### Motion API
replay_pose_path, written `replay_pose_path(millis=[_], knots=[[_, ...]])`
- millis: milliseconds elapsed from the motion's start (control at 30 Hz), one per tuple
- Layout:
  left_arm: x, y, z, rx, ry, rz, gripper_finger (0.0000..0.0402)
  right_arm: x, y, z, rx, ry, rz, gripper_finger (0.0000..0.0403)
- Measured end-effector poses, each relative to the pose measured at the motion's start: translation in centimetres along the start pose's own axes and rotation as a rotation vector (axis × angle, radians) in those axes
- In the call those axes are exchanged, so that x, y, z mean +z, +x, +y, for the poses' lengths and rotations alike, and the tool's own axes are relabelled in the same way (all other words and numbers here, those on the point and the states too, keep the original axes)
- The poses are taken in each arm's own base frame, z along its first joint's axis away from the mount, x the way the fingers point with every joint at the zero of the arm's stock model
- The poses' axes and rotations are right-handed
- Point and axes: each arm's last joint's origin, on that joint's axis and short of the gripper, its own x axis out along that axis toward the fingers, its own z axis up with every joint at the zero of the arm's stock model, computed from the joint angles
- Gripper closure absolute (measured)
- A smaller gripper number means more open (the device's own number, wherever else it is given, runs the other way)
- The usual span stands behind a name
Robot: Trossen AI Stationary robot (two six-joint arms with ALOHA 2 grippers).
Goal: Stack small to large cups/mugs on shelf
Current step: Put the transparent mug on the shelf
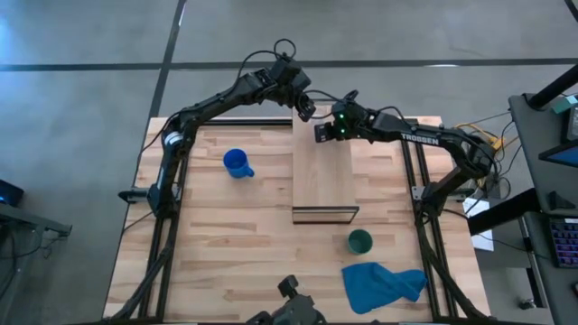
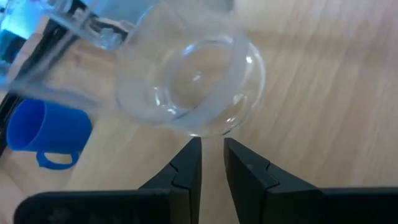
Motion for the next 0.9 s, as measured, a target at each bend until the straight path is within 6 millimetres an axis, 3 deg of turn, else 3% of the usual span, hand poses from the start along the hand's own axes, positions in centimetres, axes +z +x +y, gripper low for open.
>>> replay_pose_path(millis=[400,633,900], knots=[[-0.1,0.0,0.4,0.007,-0.005,0.008,0.0402,-0.4,-0.8,0.4,0.018,-0.013,0.039,0.0339],[-0.4,0.0,0.3,-0.004,-0.011,0.045,0.0402,0.1,-2.2,0.4,-0.001,-0.033,-0.030,0.0339],[-0.4,0.0,0.3,-0.015,-0.010,0.045,0.0402,0.4,-1.7,-0.1,-0.044,-0.065,-0.048,0.0339]])
